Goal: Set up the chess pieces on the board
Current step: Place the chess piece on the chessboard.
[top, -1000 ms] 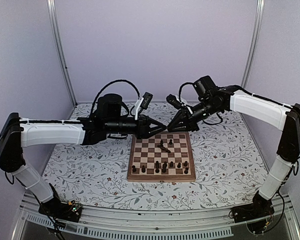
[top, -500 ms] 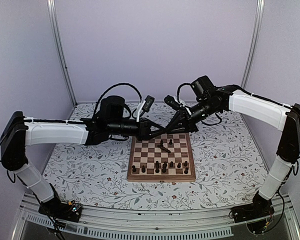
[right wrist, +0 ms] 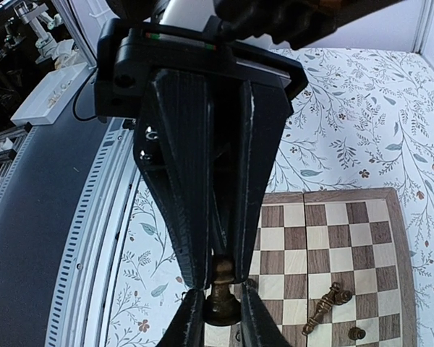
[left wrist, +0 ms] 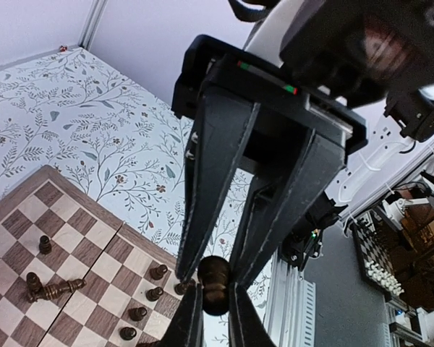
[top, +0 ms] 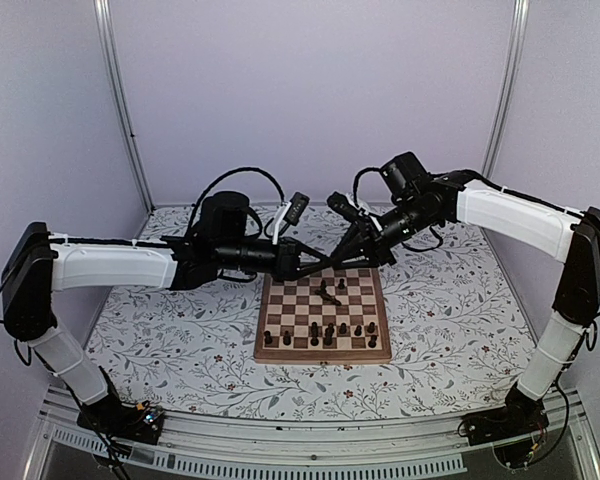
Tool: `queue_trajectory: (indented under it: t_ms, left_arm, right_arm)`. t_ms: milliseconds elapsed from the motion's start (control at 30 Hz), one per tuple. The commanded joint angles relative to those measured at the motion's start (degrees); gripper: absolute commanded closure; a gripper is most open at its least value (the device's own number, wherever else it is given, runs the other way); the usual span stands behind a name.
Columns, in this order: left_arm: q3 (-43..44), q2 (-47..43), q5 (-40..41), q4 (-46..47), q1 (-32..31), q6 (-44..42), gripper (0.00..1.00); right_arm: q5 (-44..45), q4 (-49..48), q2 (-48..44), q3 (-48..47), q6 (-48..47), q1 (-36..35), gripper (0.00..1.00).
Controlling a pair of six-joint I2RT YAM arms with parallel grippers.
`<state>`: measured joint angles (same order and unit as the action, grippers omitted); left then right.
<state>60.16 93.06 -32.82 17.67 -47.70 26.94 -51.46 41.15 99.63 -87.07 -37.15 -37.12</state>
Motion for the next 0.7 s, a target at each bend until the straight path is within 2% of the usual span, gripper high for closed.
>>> queue_trajectory:
  t_ms: [0,67,133,200,300,400,667]
  left_arm:
    - [0.9,-0.3,-1.0,1.7,0.4,-2.0,0.91]
    - [1.5,-0.9,0.6,-0.6,0.4,-4.0,0.91]
    - [2.5,-1.5,3.1,-4.2,0.3,-7.3,0.91]
    - [4.6,-1.9,6.6,-10.0,0.2,-12.0,0.91]
    - [8.7,-1.9,14.1,-20.1,-0.9,-19.0,0.92]
    - [12.6,-1.6,18.0,-29.2,-1.3,-21.3,0.92]
    - [18.2,-1.0,24.2,-51.2,-1.3,-23.4,0.91]
  right_arm:
    - [2.2,0.5,1.5,-1.6,-0.2,-1.1,0.69]
    - [5.7,-0.5,0.9,-1.1,0.7,-0.5,0.58]
    - [4.6,-1.2,-0.3,0.2,2.1,3.0,0.52]
    - [1.4,-2.0,-2.0,2.2,2.5,7.8,0.51]
    - [1.2,-4.2,-5.6,7.3,2.3,12.5,0.50]
    - [1.3,-8.3,-9.8,14.4,1.7,15.3,0.48]
    - [14.0,-23.9,-19.7,31.7,4.7,16.1,0.44]
